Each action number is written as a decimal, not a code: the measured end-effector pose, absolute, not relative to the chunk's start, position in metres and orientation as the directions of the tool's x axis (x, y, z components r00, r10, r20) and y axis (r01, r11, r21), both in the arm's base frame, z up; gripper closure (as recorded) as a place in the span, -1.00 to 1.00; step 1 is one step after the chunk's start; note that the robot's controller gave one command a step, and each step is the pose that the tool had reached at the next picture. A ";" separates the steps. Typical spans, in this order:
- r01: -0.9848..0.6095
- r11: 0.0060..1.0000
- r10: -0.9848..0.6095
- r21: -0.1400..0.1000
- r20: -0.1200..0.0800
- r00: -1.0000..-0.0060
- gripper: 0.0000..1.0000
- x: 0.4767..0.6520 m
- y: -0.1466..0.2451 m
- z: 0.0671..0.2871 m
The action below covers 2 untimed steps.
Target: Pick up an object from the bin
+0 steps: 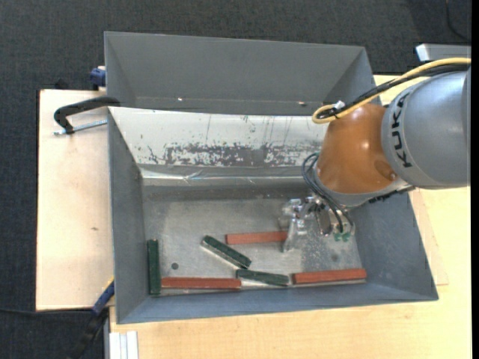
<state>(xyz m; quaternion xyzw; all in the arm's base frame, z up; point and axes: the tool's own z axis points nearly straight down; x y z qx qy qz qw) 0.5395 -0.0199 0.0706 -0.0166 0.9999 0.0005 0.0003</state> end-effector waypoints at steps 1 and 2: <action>-0.033 0.999 -0.033 0.001 -0.001 -0.999 1.00 0.539 -0.020 0.071; -0.053 0.999 -0.053 0.000 -0.007 -0.999 1.00 0.567 -0.038 0.213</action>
Offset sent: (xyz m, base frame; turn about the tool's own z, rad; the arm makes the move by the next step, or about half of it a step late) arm 0.0255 -0.0191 0.1413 -0.0211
